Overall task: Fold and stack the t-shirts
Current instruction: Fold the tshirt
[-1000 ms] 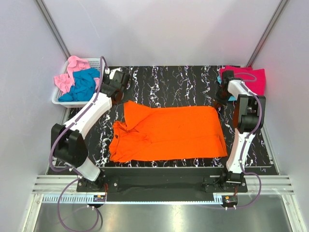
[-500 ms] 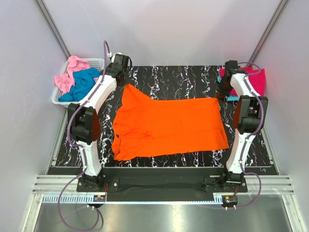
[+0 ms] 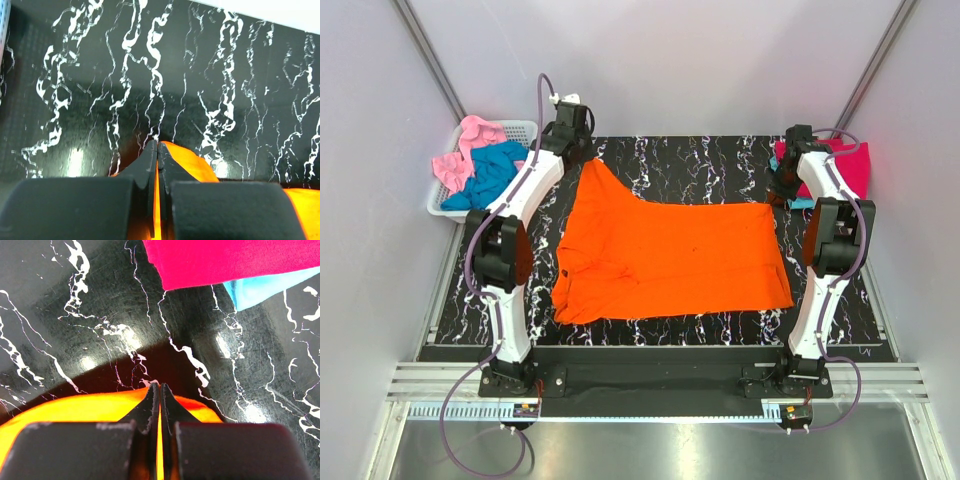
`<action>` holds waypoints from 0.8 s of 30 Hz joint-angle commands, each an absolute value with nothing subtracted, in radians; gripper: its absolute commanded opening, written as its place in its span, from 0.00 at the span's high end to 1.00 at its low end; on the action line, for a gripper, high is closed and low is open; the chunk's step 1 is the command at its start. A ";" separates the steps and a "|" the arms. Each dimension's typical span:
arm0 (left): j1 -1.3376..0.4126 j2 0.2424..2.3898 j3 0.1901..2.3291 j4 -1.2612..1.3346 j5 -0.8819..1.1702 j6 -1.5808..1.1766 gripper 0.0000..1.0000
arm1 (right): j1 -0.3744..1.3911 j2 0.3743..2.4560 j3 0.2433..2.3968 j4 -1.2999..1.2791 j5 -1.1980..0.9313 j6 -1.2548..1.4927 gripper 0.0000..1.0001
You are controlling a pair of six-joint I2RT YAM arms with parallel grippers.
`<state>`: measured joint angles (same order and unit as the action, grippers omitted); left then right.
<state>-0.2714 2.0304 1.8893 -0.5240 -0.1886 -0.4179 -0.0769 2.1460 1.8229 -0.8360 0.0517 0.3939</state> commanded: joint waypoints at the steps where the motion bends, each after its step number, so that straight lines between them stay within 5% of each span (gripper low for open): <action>1: -0.265 1.993 1.939 -0.443 -0.161 -0.370 1.00 | -0.077 2.099 1.842 -0.836 0.055 0.387 1.00; 24: -0.265 1.893 1.744 -0.437 -0.166 -0.388 1.00 | -0.075 2.033 1.795 -0.838 0.054 0.400 1.00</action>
